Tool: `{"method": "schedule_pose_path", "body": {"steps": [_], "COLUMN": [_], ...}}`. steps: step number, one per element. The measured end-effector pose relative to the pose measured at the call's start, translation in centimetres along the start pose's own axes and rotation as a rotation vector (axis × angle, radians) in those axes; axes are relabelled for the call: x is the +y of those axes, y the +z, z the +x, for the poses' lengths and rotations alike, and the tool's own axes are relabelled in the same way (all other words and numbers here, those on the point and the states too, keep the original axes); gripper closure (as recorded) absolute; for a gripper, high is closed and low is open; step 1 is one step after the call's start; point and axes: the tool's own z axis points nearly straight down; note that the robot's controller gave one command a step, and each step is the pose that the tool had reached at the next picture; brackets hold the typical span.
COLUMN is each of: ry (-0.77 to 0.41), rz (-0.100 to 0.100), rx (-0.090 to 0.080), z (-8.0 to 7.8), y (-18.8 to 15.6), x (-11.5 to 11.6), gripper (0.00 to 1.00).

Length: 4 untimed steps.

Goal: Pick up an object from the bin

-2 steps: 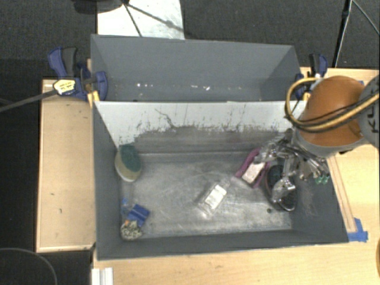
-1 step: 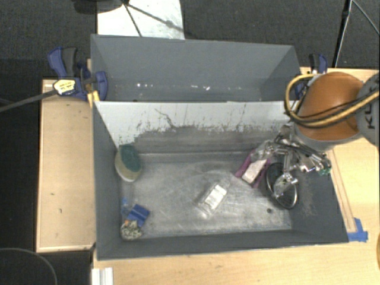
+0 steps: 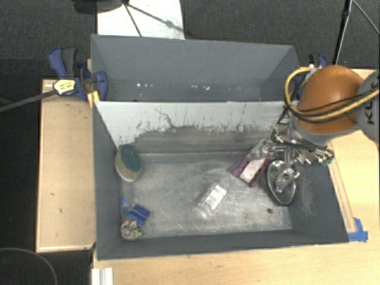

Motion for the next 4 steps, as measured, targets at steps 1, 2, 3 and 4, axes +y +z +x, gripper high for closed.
{"method": "schedule_pose_path", "body": {"steps": [1,2,3,4], "ry": [-0.202,-0.197,-0.193,-0.225], "rz": [0.024,0.027,0.031,0.024], "rx": [0.002,-0.001,-0.015,-0.001], "z": [-3.0,-4.4,-4.9,-4.0], "y": [0.1,0.3,-0.2,-12.4], "x": [3.9,5.1,5.1,5.6], "gripper": [0.00,0.00,1.00,1.00]}}
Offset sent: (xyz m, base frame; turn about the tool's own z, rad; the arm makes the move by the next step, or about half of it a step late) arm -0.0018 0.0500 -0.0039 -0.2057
